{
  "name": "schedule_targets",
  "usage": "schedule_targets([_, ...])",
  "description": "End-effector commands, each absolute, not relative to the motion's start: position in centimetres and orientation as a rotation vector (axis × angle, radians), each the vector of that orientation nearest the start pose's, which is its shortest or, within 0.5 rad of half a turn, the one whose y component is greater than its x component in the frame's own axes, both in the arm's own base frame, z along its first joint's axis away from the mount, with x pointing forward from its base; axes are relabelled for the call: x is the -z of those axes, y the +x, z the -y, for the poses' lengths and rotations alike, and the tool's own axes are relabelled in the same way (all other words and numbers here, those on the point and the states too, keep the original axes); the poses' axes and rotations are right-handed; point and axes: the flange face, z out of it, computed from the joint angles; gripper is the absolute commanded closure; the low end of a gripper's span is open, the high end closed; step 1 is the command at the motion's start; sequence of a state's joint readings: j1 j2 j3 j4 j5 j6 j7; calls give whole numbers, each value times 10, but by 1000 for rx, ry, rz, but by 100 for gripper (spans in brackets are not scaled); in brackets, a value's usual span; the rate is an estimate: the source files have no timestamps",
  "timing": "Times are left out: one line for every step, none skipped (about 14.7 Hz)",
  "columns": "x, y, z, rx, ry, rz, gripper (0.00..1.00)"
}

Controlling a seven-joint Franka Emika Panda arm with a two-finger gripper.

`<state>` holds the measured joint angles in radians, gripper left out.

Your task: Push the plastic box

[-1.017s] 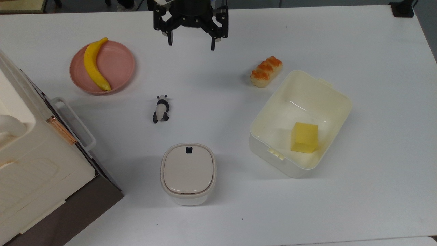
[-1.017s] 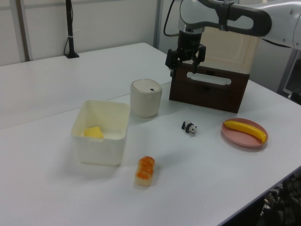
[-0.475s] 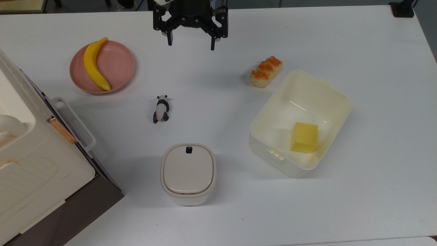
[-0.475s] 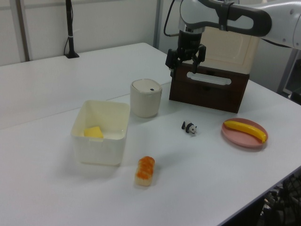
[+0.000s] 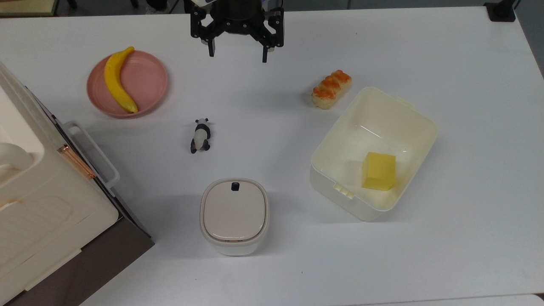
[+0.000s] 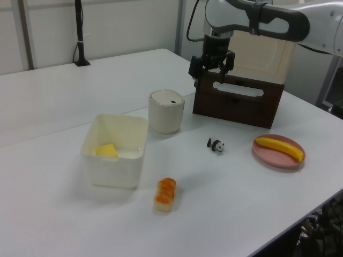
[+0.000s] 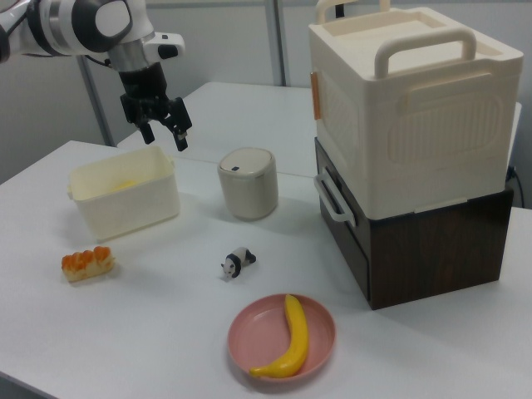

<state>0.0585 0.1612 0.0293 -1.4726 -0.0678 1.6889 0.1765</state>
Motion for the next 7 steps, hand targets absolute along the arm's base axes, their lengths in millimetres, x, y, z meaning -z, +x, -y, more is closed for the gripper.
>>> schedule_targets([-590,605,-45,73,-3195,-117,0])
schedule_targets([-590,605,-45,73,-3196,-103,0])
schedule_targets([-590,605,-45,73,-3196,-98,0])
schedule_targets([-590,605,-45,72,-3197,-86,0])
schedule_targets([-589,605,-45,67,-3196,-69,0])
schedule_targets([-589,605,-45,67,-3197,-64,0])
schedule_targets([-589,605,-45,66,-3197,-56,7])
